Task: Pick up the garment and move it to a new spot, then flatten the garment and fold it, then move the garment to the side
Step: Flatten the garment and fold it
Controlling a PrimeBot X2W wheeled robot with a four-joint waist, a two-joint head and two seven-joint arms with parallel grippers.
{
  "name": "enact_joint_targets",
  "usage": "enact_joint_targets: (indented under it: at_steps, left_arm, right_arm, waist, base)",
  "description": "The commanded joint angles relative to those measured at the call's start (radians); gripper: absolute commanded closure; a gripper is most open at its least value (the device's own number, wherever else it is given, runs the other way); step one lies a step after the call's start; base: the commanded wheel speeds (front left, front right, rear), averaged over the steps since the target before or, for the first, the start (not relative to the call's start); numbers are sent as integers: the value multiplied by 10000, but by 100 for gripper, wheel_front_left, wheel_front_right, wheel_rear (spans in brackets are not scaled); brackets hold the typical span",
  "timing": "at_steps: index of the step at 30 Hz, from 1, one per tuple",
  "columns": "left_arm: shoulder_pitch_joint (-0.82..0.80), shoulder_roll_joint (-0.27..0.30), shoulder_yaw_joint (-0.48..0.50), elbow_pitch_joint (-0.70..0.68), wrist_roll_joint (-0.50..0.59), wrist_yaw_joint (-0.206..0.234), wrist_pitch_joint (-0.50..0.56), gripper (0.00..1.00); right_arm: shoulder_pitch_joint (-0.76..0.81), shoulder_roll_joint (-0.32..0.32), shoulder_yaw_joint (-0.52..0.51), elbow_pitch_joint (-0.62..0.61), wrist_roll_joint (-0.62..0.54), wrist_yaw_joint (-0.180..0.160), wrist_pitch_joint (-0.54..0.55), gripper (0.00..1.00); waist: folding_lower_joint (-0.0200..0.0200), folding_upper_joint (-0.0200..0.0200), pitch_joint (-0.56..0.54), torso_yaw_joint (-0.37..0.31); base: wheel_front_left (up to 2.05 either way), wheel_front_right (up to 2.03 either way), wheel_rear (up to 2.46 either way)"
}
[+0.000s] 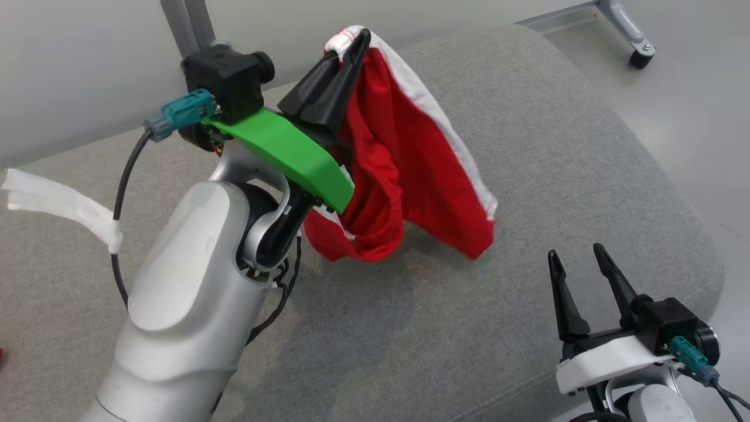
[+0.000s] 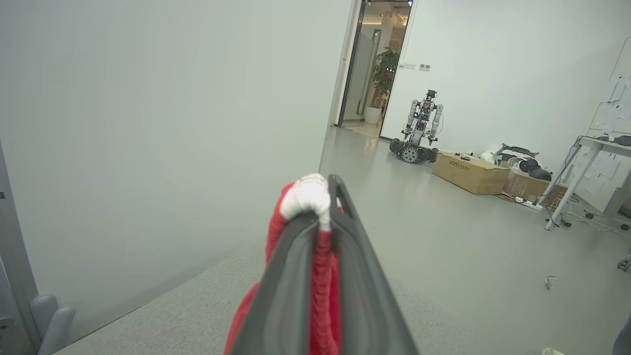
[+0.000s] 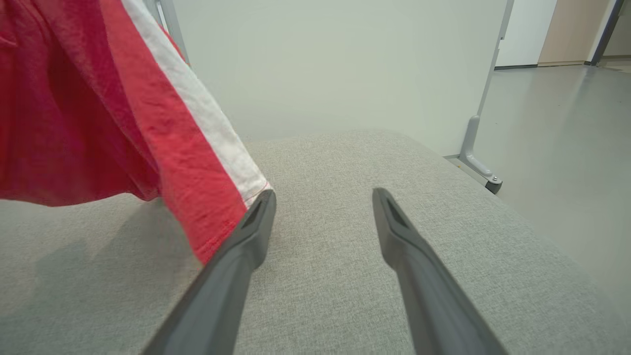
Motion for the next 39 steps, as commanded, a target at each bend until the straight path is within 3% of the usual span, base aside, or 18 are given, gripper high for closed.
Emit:
enact_joint_targets:
  at_steps: [1, 6, 12, 16, 19, 25, 26, 27, 28, 34, 39]
  left_arm:
    - [-126, 26, -2, 45, -31, -52, -27, 100]
    - [611, 556, -409, 616, -267, -64, 126, 100]
    - [3665, 1824, -1035, 48, -1268, -72, 346, 100]
    - [5496, 2730, -1192, -272, -1560, -75, -224, 100]
    - [6355, 3055, -1063, 138, -1681, -74, -1041, 100]
    - [5918, 3077, -1683, 720, -1481, -74, -1545, 98]
    - [5841, 3086, -1812, 835, -1404, -65, -1595, 81]
    - [5789, 3064, -1934, 921, -1355, -64, -1673, 52]
    - [5742, 3023, -2004, 1018, -1364, -64, -1761, 1]
    - [5778, 2955, -2171, 1318, -1197, 71, -2138, 0]
    - [6417, 3273, -1877, 761, -792, 763, -2976, 0]
  right_arm:
    - [-88, -21, -11, 36, 24, -3, -30, 0]
    - [-61, -20, 11, 84, 150, -3, -30, 0]
    - [293, -16, -135, 204, 102, -3, -30, 0]
    - [483, -22, -335, 299, -118, -5, -30, 0]
    - [521, -15, -401, 346, -272, -3, -30, 0]
    - [233, -22, -348, 361, -424, -5, -30, 0]
    - [220, -25, -332, 362, -437, -3, -30, 0]
    - [211, -22, -326, 365, -452, -5, -30, 0]
    - [201, -25, -319, 368, -474, -5, -30, 0]
    - [361, -24, -301, 216, -644, -5, -30, 0]
    - [472, -25, -436, -153, -818, -5, -30, 0]
  waist:
    - [0, 116, -13, -70]
    - [0, 116, -122, -324]
    - [0, 116, -301, -335]
    - [0, 116, -404, -22]
    - [0, 116, -353, 548]
    - [0, 116, -302, 1241]
    - [0, 116, -297, 1322]
    - [0, 116, -299, 1398]
    - [0, 116, -307, 1466]
    - [0, 116, -344, 1755]
    - [0, 116, -402, 1893]
  base:
    - [0, 0, 0]
    - [0, 0, 0]
    - [0, 0, 0]
    - [0, 0, 0]
    - [0, 0, 0]
    - [0, 0, 0]
    - [0, 0, 0]
    - [0, 0, 0]
    - [0, 0, 0]
    - [0, 0, 0]
    - [0, 0, 0]
